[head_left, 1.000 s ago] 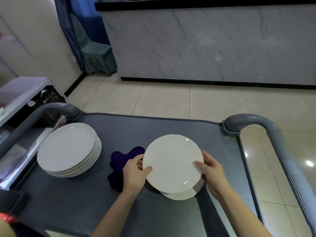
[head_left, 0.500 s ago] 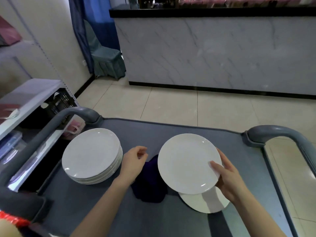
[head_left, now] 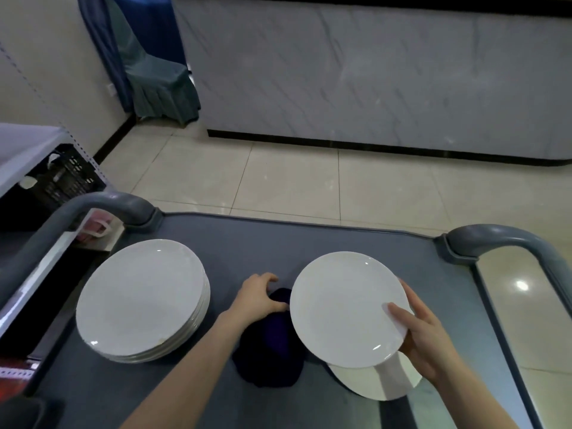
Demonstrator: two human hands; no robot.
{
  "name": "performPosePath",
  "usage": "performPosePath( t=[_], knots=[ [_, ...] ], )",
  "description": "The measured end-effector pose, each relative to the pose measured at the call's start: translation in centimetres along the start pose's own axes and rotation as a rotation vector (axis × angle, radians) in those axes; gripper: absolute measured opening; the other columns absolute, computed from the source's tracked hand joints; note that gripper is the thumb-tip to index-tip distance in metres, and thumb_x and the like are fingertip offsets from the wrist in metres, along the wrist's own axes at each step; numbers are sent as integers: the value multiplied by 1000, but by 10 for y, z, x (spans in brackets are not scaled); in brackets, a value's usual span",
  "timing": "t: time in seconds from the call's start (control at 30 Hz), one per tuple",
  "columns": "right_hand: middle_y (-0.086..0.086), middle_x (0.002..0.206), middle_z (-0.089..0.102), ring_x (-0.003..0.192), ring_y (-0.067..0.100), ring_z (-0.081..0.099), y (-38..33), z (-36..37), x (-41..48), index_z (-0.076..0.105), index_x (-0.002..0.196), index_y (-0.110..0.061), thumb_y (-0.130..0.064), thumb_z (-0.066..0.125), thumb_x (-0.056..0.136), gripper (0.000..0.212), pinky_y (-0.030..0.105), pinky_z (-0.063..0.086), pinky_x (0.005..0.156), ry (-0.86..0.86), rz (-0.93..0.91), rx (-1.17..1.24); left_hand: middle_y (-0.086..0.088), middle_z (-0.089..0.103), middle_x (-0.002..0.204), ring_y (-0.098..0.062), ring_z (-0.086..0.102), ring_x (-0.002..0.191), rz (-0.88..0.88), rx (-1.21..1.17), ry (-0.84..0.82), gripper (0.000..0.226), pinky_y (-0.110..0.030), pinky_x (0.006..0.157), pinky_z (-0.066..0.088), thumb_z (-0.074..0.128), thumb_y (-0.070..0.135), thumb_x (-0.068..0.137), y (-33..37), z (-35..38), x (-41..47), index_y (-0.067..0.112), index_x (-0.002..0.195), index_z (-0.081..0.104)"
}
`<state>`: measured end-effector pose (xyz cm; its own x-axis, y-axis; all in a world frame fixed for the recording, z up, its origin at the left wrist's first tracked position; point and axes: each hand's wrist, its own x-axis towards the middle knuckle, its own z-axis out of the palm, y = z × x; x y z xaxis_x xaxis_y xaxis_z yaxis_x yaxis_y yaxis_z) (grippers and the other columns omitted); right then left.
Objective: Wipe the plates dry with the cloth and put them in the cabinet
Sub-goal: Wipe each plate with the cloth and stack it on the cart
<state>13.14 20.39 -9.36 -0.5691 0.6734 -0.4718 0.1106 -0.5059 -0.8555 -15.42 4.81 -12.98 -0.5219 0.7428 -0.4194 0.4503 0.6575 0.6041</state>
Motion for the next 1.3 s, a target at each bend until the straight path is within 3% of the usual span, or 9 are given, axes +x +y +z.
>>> performPosePath(
  t=[0.1, 0.27, 0.37, 0.53, 0.8, 0.93, 1.03, 1.13, 1.3],
  knots=[
    [0, 126, 69, 107, 31, 68, 0, 2, 0, 62, 127, -46, -13, 63, 91, 49, 46, 59, 77, 9, 2, 7, 5, 61, 94, -11, 55, 86, -50, 13, 7, 63, -21, 75, 40, 82, 45, 68, -1, -2, 1, 16, 121, 62],
    [0, 126, 69, 107, 30, 68, -3, 8, -4, 61, 128, -46, -18, 68, 83, 53, 46, 58, 77, -26, -13, 14, -16, 69, 80, -17, 52, 66, -105, 58, -6, 41, -29, 64, 42, 74, 46, 77, -6, -14, -5, 5, 75, 67],
    [-2, 126, 69, 105, 28, 70, -7, 12, -10, 60, 129, -47, -22, 69, 80, 55, 48, 59, 79, -48, -40, 1, 0, 65, 81, -18, 58, 78, -89, 54, 106, 27, -30, 69, 43, 65, 44, 90, -2, -27, -16, 20, 77, 61],
    [0, 125, 69, 112, 35, 66, -12, 23, -18, 61, 129, -47, -12, 61, 93, 50, 62, 53, 92, -66, -97, -2, -3, 60, 90, -22, 55, 80, 3, -32, 281, 20, -35, 66, 37, 45, 37, 103, 13, -56, -41, 18, 97, 44],
    [-4, 117, 71, 96, 26, 70, -28, 55, -37, 61, 127, -48, -8, 58, 95, 51, 42, 58, 70, -57, -211, -1, 16, 57, 84, -1, 53, 76, 157, -235, 665, 14, -30, 68, 45, 58, 37, 97, 72, -91, -91, 24, 97, 51],
    [0, 118, 70, 97, 32, 68, -35, 67, -42, 61, 128, -46, -6, 58, 95, 52, 46, 60, 71, -38, -239, 63, 18, 66, 83, 4, 60, 76, 292, -295, 565, 17, -20, 65, 48, 69, 39, 87, 110, -75, -114, 36, 89, 52],
    [1, 115, 73, 91, 29, 71, -41, 72, -46, 62, 128, -43, -4, 58, 94, 52, 42, 59, 64, -35, -253, 120, 21, 70, 91, 7, 63, 75, 360, -222, 264, 30, -12, 63, 49, 69, 52, 76, 121, -47, -127, 48, 97, 49],
    [2, 112, 75, 84, 26, 74, -45, 72, -50, 61, 128, -43, -4, 58, 95, 51, 40, 58, 61, -37, -265, 133, 23, 68, 110, 7, 60, 95, 416, -24, 54, 39, -19, 83, 49, 48, 61, 86, 116, -25, -130, 53, 124, 42],
    [4, 113, 74, 85, 26, 72, -46, 67, -55, 62, 129, -36, -8, 60, 95, 44, 41, 59, 64, 0, -246, 202, 39, 50, 126, 0, 40, 130, 550, 19, 121, 44, -35, 115, 27, 43, 19, 101, 88, -20, -125, 43, 137, 49]
  ],
)
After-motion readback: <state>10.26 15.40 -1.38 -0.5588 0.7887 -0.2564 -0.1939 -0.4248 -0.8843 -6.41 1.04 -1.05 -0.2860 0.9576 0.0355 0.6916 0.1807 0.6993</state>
